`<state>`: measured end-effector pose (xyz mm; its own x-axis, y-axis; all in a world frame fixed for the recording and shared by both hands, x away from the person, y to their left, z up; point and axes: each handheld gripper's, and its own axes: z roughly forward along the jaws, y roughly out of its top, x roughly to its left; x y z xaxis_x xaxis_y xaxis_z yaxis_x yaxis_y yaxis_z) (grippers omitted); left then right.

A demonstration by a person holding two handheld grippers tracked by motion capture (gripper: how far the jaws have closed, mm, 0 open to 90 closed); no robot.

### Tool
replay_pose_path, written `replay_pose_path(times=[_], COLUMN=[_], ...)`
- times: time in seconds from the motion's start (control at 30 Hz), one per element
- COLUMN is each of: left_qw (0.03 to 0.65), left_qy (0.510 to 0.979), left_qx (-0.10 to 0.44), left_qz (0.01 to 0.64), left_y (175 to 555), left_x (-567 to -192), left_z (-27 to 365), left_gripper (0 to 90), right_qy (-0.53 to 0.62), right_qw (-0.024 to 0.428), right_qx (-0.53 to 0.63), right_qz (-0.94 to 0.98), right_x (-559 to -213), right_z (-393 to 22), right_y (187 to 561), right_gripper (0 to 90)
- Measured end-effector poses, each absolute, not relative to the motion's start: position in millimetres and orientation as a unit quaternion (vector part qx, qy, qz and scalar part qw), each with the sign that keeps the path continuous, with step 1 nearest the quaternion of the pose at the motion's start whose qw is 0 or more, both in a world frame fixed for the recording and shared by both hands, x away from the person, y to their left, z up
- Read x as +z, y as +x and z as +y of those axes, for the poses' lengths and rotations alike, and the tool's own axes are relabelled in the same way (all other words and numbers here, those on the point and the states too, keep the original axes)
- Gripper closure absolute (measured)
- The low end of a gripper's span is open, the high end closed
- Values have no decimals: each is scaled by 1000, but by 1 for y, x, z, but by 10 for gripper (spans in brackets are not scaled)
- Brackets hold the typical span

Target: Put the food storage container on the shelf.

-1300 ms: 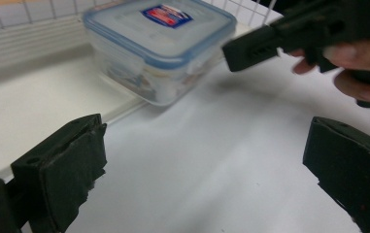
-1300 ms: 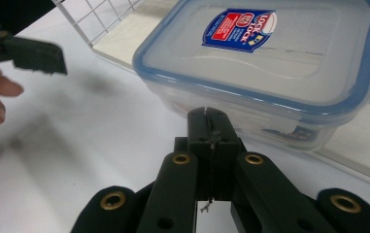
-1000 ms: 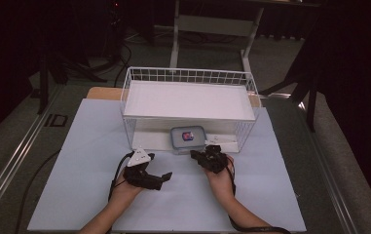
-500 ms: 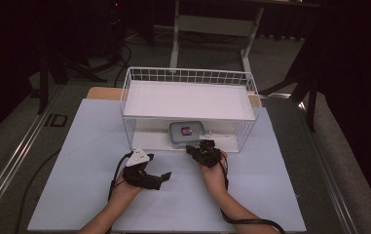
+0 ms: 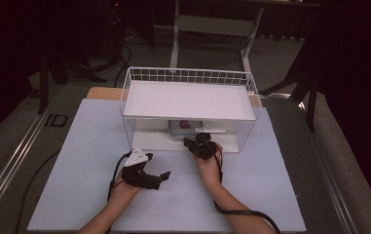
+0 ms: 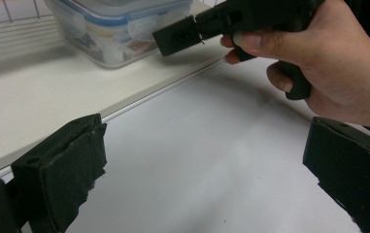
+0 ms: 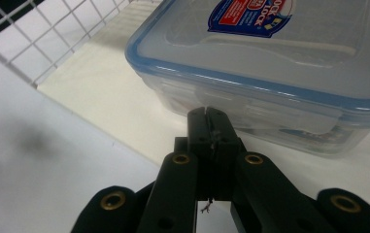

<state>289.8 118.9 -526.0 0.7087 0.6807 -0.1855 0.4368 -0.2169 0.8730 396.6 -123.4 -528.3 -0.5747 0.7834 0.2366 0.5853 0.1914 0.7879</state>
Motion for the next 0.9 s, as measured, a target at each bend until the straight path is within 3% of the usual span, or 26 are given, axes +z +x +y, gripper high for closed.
replay_pose_path(times=[0.5,0.8,0.9], left_qw=[510,510,510], left_qy=[773,773,775], left_qx=[110,114,109], left_qz=[360,360,358], left_y=[289,288,288], left_x=[-527,-526,-525], left_z=[117,118,119], left_gripper=[27,27,27], right_qy=[468,469,442], right_qw=[113,97,114], right_qx=[446,450,453], right_qz=[755,754,766], right_x=[-526,-526,-525], right_z=[-116,-114,-116], right_y=[415,408,398], right_gripper=[898,896,840])
